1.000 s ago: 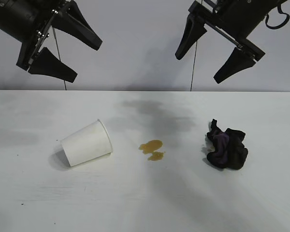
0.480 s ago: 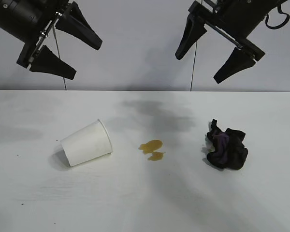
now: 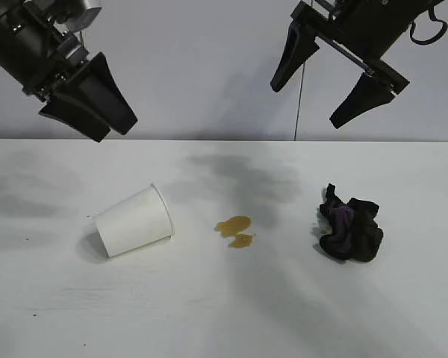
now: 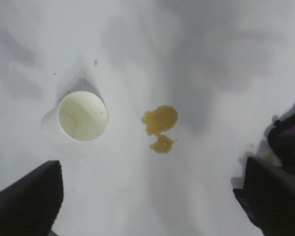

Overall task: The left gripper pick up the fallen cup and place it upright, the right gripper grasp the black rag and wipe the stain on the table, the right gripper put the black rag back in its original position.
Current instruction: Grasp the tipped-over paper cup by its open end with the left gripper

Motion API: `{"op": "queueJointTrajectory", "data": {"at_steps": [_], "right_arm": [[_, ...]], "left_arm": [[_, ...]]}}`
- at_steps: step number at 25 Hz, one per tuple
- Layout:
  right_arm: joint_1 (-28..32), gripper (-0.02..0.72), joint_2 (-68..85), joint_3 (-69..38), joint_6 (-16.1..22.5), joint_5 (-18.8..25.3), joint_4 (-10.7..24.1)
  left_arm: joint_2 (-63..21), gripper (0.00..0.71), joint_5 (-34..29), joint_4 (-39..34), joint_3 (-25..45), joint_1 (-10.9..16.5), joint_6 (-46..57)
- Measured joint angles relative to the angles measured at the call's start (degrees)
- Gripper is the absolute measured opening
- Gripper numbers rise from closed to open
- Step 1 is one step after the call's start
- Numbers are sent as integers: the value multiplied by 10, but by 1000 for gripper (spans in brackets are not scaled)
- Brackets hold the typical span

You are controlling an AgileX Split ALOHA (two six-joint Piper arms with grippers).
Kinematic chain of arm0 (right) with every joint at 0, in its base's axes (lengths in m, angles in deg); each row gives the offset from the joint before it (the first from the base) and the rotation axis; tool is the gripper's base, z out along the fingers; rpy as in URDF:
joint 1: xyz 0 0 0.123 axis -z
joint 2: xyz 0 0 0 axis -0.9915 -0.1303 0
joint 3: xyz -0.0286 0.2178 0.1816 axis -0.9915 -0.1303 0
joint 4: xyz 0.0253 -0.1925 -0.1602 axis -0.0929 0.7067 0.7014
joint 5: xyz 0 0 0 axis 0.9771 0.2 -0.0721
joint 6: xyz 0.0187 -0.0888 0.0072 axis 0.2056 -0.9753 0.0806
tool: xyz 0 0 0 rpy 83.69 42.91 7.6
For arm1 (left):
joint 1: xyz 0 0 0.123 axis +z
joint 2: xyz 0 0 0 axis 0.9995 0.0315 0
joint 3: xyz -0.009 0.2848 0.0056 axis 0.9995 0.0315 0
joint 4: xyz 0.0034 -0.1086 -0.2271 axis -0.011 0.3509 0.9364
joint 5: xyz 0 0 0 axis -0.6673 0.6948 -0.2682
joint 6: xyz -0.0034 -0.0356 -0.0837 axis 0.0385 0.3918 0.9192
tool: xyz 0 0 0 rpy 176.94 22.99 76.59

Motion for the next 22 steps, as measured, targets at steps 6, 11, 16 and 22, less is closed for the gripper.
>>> {"op": "queueJointTrajectory", "data": {"at_steps": [6,11,16,22], "right_arm": [[0,694,0,0,-1,0,-1],[0,694,0,0,-1,0,-1],[0,694,0,0,-1,-1,-1],[0,694,0,0,-1,-5,-1]], "left_arm": [[0,632,74,-50,0,-61,-81],[0,632,122,-124,0,-75,-48],[0,632,140,-189,22,-75,-2],[0,632,159,-173,76,-75,7]]}}
